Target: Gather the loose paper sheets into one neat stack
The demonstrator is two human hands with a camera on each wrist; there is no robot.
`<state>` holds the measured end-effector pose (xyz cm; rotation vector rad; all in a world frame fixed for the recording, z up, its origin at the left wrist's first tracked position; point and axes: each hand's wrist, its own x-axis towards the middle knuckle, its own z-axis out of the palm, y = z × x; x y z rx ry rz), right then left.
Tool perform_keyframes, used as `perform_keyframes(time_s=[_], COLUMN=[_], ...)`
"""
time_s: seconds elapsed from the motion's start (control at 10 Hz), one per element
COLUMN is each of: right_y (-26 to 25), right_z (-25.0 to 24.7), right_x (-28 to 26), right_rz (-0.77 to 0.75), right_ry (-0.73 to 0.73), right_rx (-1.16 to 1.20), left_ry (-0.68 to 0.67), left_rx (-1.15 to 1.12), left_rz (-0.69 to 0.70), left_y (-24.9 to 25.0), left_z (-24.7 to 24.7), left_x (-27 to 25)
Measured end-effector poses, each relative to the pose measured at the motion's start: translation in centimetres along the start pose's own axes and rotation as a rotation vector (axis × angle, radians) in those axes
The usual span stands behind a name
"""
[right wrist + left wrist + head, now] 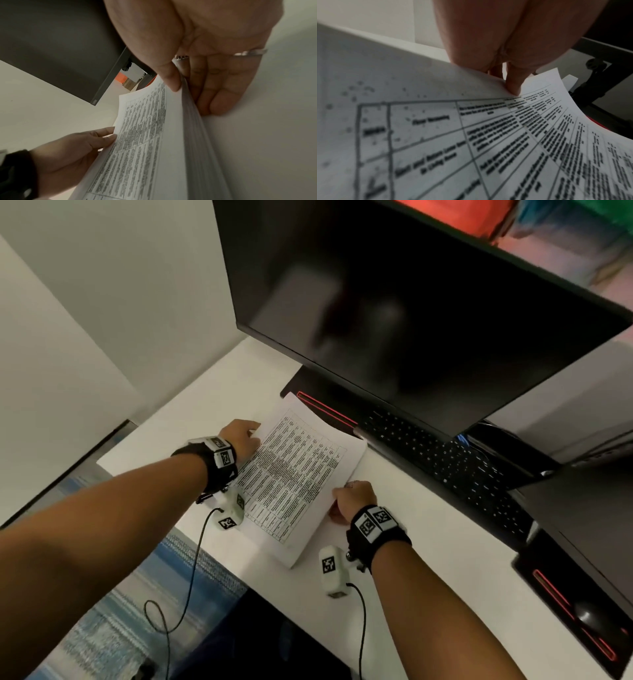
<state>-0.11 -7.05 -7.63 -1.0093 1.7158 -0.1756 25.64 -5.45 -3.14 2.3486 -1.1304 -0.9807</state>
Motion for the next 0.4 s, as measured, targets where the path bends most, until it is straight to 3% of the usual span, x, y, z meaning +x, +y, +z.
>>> perform_keyframes(time_s=[0.1,0.2,0.3,0.4], right_y=[1.8,2.0,0.9,-1.9], right_z=[0.5,0.5,0.3,-0.9], right_x=[3.8,4.3,3.0,-1.3], right_rz=[0.022,0.028,0.018,0.010], right_ry=[-0.026,-0.035,-0.043,0.086], right_rx=[-0.026,-0.054,-0.059,-0.191], left_ry=[0.011,0.003,0.000,0.074], left_rx=[0.010,0.022,0.014,0.053], left_rz=[-0.001,0.000,-0.019,-0.052], left_y=[-0.3,-0.3,-0.6,-0.5], left_z=[0.4,0.5,0.7,0.7], left_x=[0.4,0.3,0.7,1.1])
